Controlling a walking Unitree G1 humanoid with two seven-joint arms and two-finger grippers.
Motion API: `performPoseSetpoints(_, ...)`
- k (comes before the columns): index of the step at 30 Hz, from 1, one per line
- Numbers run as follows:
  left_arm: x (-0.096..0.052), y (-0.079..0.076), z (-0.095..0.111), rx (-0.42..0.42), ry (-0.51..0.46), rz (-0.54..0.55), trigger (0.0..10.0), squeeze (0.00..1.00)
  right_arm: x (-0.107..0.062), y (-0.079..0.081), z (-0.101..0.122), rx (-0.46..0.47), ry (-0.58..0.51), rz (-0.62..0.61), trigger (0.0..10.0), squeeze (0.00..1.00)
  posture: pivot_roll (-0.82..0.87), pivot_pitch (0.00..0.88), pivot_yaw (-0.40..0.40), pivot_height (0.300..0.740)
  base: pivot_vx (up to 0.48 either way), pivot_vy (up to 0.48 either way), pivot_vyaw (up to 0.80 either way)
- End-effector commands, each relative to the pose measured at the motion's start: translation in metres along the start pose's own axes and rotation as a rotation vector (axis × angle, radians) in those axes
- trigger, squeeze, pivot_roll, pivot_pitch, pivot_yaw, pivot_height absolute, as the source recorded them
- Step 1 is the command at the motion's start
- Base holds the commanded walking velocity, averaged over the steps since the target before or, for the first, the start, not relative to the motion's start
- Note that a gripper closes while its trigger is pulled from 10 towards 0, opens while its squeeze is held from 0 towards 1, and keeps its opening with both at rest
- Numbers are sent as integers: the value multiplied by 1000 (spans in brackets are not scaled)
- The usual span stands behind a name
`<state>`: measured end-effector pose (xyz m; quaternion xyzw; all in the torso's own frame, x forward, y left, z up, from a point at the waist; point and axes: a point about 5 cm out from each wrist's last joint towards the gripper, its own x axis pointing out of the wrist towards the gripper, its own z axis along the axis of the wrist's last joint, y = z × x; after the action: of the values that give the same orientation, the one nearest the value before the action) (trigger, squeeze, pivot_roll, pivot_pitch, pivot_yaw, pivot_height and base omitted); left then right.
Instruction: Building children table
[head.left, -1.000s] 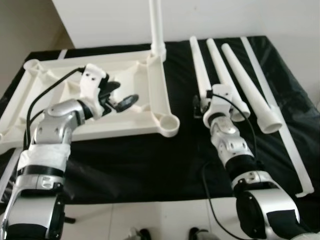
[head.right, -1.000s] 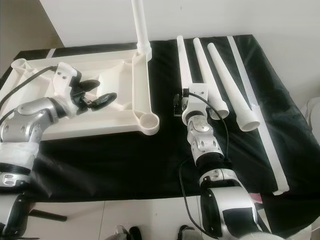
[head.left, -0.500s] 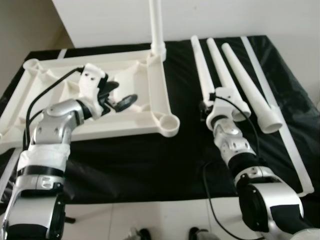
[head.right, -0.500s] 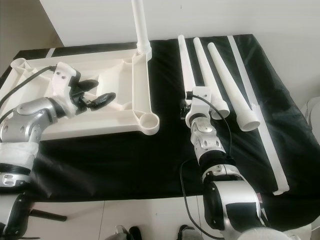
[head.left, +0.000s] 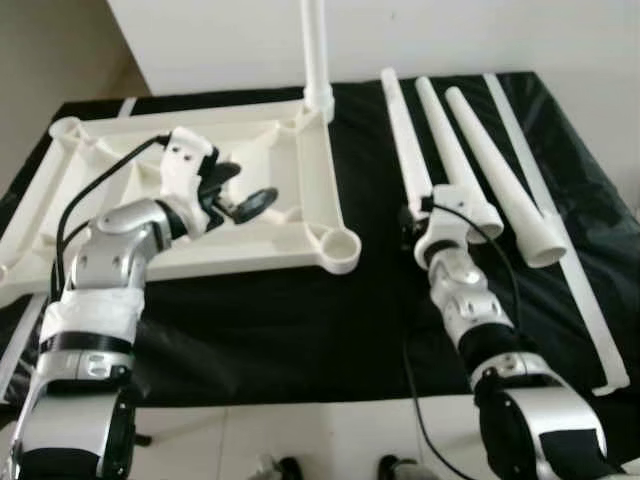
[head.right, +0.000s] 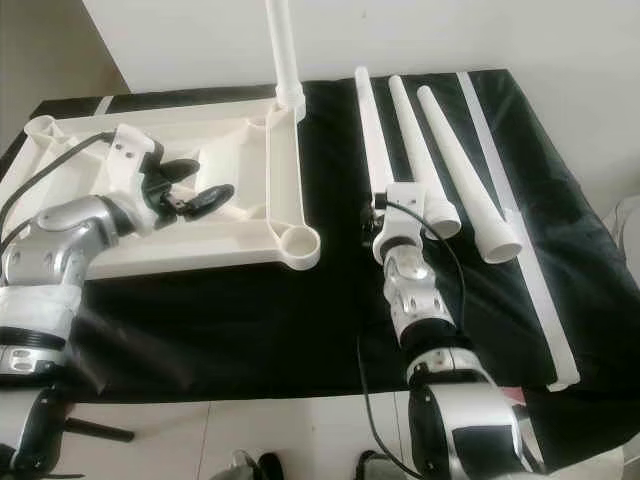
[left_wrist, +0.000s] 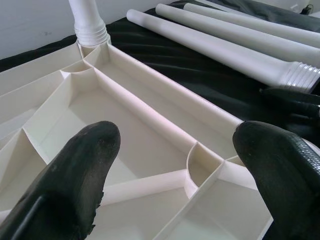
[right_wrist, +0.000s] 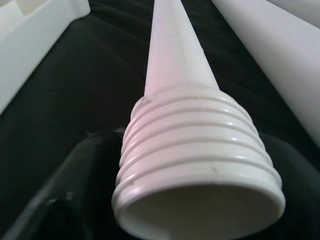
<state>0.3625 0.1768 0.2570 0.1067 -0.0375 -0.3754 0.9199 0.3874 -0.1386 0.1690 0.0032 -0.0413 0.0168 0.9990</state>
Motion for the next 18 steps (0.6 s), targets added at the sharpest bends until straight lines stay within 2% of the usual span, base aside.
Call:
performPoseSetpoints(1, -3, 5, -5, -4, 21, 127, 10000, 0, -5, 0, -11, 18, 34, -15, 10000, 1000, -84, 184, 74, 740, 0, 0, 0)
performPoseSetpoints(2, -2, -5, -9, 27, 39, 56, 10000, 0, -5, -1, -10, 23, 26, -21, 10000, 271, -86, 189, 76, 740, 0, 0, 0)
performPoseSetpoints(3, -1, -11, -12, 42, 50, 13, 10000, 0, -5, -1, -10, 32, 25, -19, 10000, 0, -82, 185, 73, 740, 0, 0, 0)
performPoseSetpoints(8, 5, -27, -22, 21, 98, -72, 10000, 0, -5, -2, -9, 31, 22, -16, 10000, 0, -80, 183, 70, 740, 0, 0, 0)
performPoseSetpoints(9, 9, -32, -25, 46, 123, -99, 10000, 0, -5, -1, -8, 28, 24, -12, 10000, 0, -77, 188, 70, 740, 0, 0, 0)
performPoseSetpoints(13, 11, -31, -24, 49, 129, -95, 10000, 0, -5, -1, -7, 31, 25, -10, 10000, 0, -78, 189, 73, 740, 0, 0, 0)
performPoseSetpoints(14, 11, -29, -23, 42, 125, -80, 10000, 0, -5, -1, -6, 30, 23, -8, 9412, 0, -77, 189, 73, 740, 0, 0, 0)
performPoseSetpoints(15, 11, -27, -22, 40, 121, -65, 10000, 0, -5, -1, -6, 35, 22, -10, 10000, 0, -76, 189, 73, 740, 0, 0, 0)
performPoseSetpoints(17, 10, -25, -21, 38, 119, -54, 10000, 0, -5, -1, -6, 39, 21, -12, 10000, 0, -76, 189, 73, 740, 0, 0, 0)
performPoseSetpoints(18, 10, -25, -21, 39, 119, -47, 10000, 0, -5, 0, -6, 52, 17, -2, 2392, 0, -76, 189, 73, 740, 0, 0, 0)
